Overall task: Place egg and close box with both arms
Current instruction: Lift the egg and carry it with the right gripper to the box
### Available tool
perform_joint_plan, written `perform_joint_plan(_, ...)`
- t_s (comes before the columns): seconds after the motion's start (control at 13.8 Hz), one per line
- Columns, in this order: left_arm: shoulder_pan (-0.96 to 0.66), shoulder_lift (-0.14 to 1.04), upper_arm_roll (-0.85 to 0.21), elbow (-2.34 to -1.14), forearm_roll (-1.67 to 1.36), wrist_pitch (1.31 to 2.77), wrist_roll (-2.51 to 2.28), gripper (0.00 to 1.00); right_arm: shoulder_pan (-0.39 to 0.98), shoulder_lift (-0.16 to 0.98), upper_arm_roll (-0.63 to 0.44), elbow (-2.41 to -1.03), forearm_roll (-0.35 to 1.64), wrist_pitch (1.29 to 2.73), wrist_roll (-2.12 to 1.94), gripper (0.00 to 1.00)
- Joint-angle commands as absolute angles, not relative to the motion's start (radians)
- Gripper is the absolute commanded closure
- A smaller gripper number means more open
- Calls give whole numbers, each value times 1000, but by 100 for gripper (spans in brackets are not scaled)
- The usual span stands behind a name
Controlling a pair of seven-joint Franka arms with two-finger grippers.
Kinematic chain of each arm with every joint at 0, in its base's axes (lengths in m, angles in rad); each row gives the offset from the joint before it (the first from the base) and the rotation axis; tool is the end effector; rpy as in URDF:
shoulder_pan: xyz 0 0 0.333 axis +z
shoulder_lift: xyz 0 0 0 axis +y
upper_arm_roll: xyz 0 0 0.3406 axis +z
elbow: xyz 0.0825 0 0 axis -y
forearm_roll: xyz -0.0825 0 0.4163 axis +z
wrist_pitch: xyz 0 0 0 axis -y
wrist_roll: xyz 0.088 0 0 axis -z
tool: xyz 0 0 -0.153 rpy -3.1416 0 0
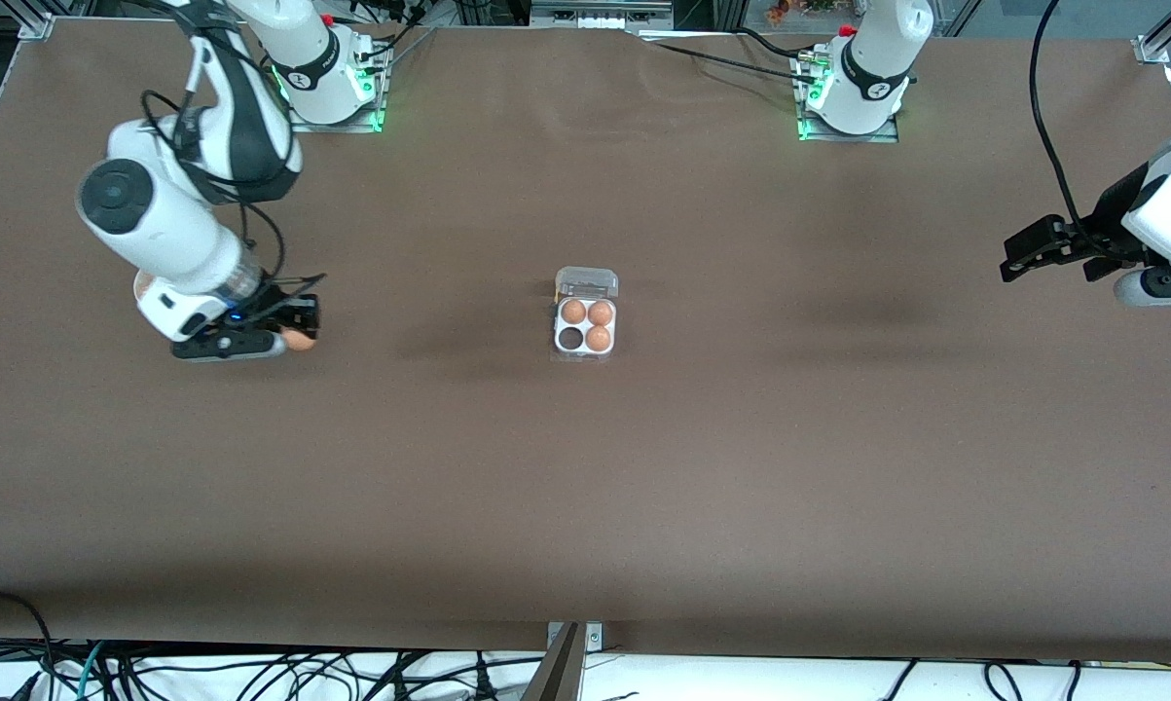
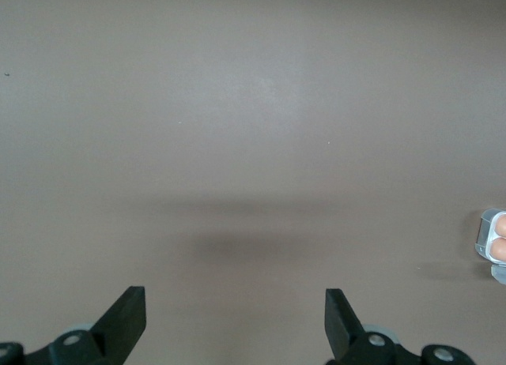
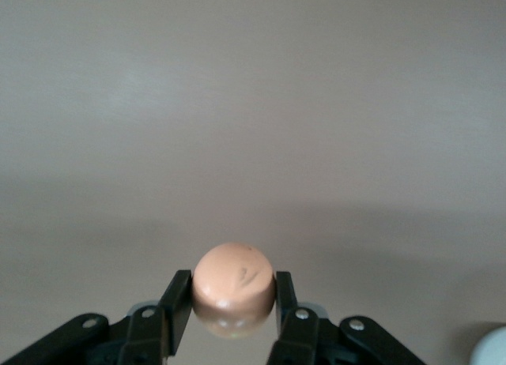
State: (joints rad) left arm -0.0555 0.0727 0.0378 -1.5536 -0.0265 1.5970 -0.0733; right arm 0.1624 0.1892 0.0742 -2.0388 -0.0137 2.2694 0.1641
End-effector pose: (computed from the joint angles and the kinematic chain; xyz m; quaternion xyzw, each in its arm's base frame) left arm 0.6105 -0.0155 0.5705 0.9994 0.0283 -0.0151 0.0112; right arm 0.6024 0.1438 0.3141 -0.9990 -0.0397 -0.0202 0.0058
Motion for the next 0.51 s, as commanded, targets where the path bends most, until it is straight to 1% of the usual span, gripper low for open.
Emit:
perform_joint_plan(0.0,-54,84,37,-1525,-35,1574,-77,0,253,276,80,-1930,-11,2247,296,80)
perform_joint_plan(0.44,-52,84,37,-1525,-35,1574,-75,0,457,425,80,-1758,-23,2244,587,83)
